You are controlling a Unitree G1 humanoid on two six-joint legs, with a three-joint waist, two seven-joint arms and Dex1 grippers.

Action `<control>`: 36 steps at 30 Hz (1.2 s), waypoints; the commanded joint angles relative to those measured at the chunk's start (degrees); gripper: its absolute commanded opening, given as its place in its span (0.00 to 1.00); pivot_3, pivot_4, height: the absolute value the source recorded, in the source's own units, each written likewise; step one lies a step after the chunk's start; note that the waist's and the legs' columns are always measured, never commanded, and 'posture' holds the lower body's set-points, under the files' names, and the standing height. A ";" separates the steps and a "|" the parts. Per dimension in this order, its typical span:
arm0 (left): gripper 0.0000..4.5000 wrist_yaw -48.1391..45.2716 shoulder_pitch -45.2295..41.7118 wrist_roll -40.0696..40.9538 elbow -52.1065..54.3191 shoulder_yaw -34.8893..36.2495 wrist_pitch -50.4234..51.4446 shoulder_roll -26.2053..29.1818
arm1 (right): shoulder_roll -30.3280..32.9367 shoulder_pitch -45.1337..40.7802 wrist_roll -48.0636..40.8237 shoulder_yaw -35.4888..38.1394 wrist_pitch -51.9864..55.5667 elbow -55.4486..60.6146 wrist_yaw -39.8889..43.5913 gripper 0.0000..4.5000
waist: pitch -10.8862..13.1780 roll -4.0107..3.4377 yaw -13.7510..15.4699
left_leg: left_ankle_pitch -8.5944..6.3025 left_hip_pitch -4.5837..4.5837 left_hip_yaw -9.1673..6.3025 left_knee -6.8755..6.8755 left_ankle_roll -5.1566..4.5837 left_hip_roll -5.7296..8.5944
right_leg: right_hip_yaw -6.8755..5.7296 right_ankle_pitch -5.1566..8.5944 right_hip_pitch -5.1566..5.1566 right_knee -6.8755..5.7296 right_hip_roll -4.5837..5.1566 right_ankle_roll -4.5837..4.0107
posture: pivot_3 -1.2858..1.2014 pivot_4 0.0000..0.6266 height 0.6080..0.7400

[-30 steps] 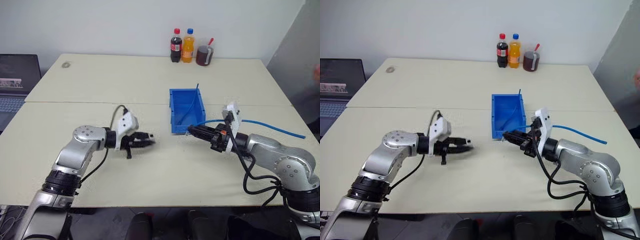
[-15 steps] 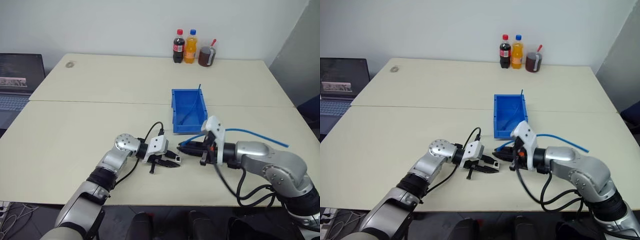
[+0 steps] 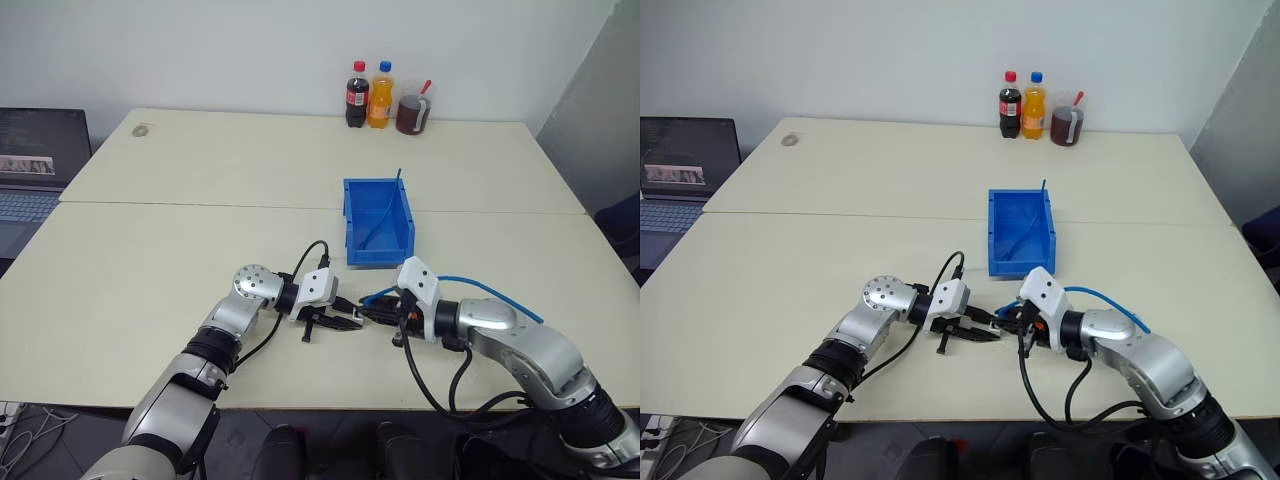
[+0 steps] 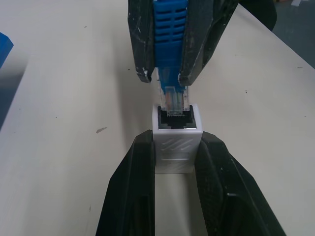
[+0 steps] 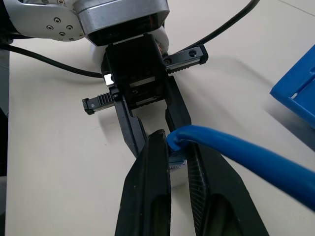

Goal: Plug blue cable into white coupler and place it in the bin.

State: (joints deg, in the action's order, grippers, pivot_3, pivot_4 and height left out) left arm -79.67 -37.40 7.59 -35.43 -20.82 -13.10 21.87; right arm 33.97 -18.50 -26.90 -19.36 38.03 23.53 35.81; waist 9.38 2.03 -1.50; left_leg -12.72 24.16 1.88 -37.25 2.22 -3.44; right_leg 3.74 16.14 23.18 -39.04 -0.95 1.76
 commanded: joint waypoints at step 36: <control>0.17 0.16 1.55 -1.72 5.11 1.86 5.82 0.68 | -2.70 -6.24 12.17 -6.24 -1.61 -17.41 15.32 0.05 | -0.34 -0.10 -0.21 | 0.00 -0.21 0.07 0.08 0.00 -0.05 | 0.07 0.00 -0.05 -0.06 -0.06 -0.02 | 0.52 0.24 1.00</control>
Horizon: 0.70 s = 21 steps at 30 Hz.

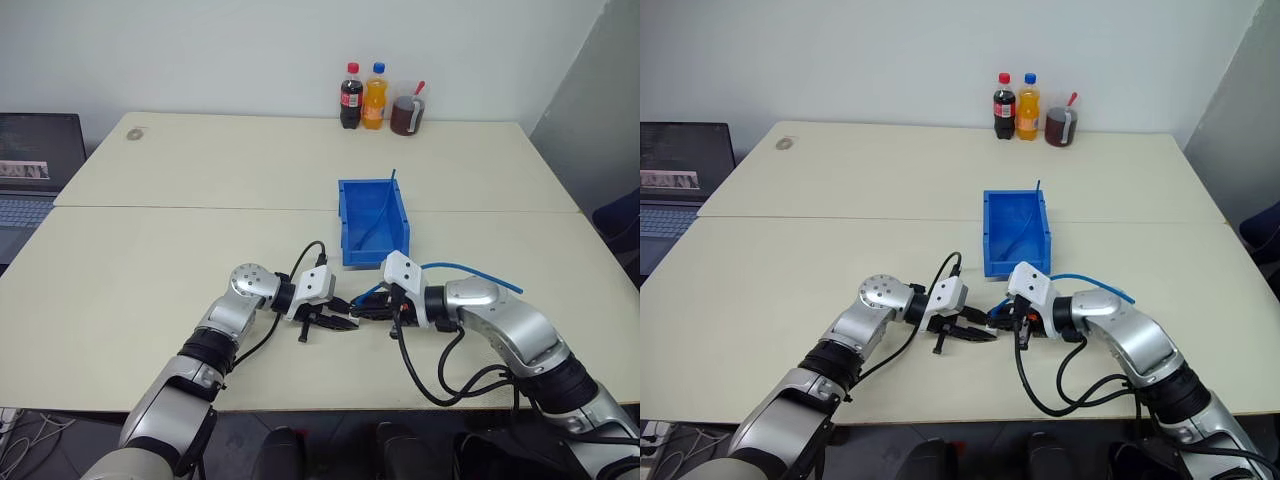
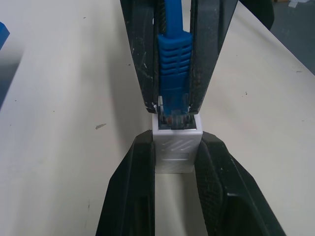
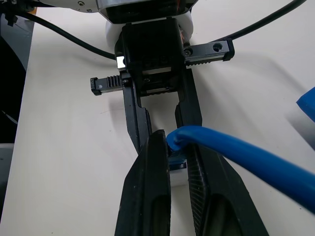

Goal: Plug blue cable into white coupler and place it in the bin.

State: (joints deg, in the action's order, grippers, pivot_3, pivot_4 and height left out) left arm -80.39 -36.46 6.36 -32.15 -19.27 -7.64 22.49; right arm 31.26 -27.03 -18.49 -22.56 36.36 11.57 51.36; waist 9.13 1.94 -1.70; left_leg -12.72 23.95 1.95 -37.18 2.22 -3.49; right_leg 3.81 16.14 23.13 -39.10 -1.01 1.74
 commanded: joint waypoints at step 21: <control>0.36 2.38 0.49 0.47 2.93 2.04 0.90 -0.20 | -1.38 5.03 6.98 -1.69 -3.56 -8.42 -0.80 0.05 | -0.83 0.04 -0.21 | -0.01 -1.08 0.04 0.23 0.00 -0.07 | 0.02 0.17 -0.95 0.03 -0.02 -0.27 | 0.52 0.24 1.00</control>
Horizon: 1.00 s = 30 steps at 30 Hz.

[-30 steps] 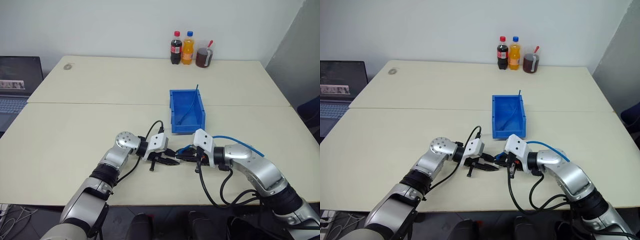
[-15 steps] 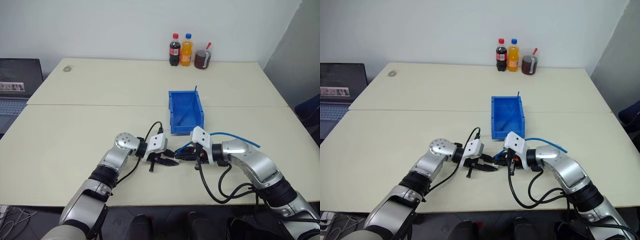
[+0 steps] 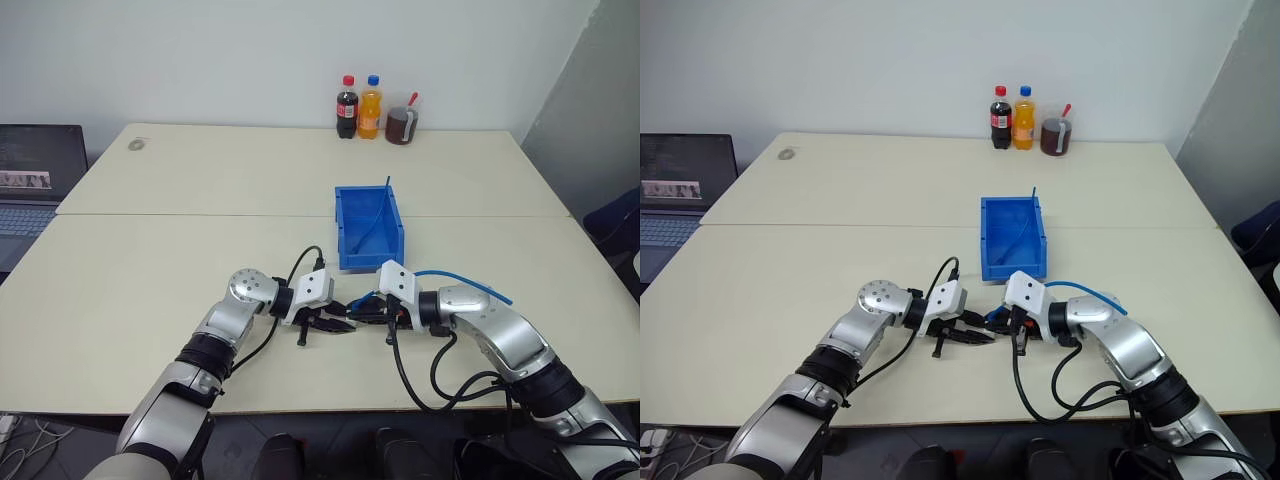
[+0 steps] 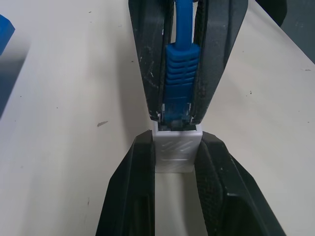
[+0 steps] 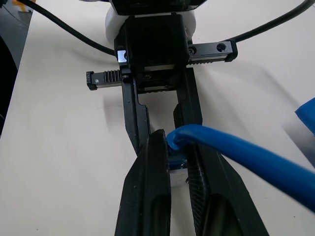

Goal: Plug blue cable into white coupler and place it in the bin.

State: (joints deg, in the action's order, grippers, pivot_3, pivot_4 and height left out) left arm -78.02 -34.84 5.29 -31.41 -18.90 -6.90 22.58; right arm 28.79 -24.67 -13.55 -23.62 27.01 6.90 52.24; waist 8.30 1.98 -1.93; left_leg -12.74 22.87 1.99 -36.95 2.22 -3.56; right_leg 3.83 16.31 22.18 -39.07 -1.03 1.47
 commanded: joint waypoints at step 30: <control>1.00 36.11 17.90 18.28 57.00 19.64 35.27 1.88 | -2.44 -40.96 -13.10 20.82 26.90 -39.92 -5.80 0.51 | 1.13 -0.38 -0.37 | -0.04 1.21 -0.07 0.17 0.02 0.03 | 0.17 -0.12 1.25 0.05 0.09 -0.22 | 0.52 0.24 1.00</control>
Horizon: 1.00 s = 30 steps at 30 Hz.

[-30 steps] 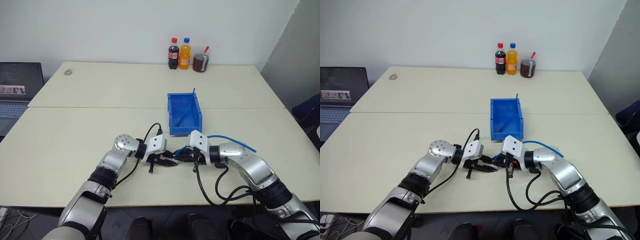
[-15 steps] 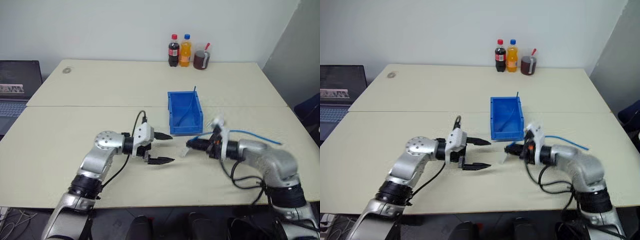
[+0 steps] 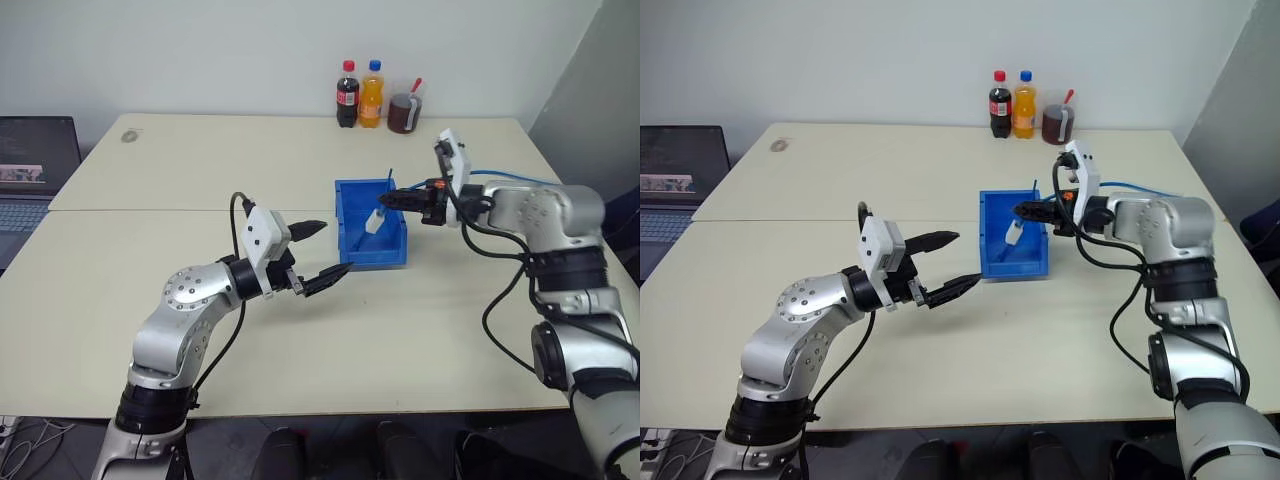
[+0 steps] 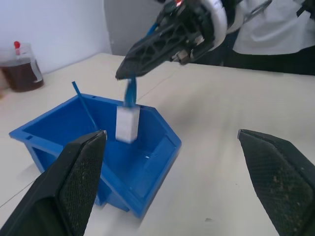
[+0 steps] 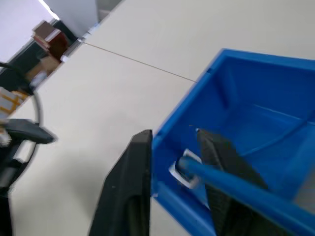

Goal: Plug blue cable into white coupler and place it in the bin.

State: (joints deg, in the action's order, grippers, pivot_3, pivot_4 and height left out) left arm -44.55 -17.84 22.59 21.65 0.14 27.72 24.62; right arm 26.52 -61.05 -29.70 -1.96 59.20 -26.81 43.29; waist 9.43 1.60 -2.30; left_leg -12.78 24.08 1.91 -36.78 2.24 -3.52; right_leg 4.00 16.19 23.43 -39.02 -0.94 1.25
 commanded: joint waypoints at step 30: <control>1.00 16.62 -2.72 -1.55 -9.08 3.80 0.85 -4.59 | 4.70 34.64 6.54 16.76 2.76 48.10 -13.62 1.00 | 0.02 -0.03 0.41 | 0.01 0.33 -0.15 -0.15 0.02 0.05 | -0.19 0.01 0.09 -0.04 0.03 0.05 | 0.52 0.24 1.00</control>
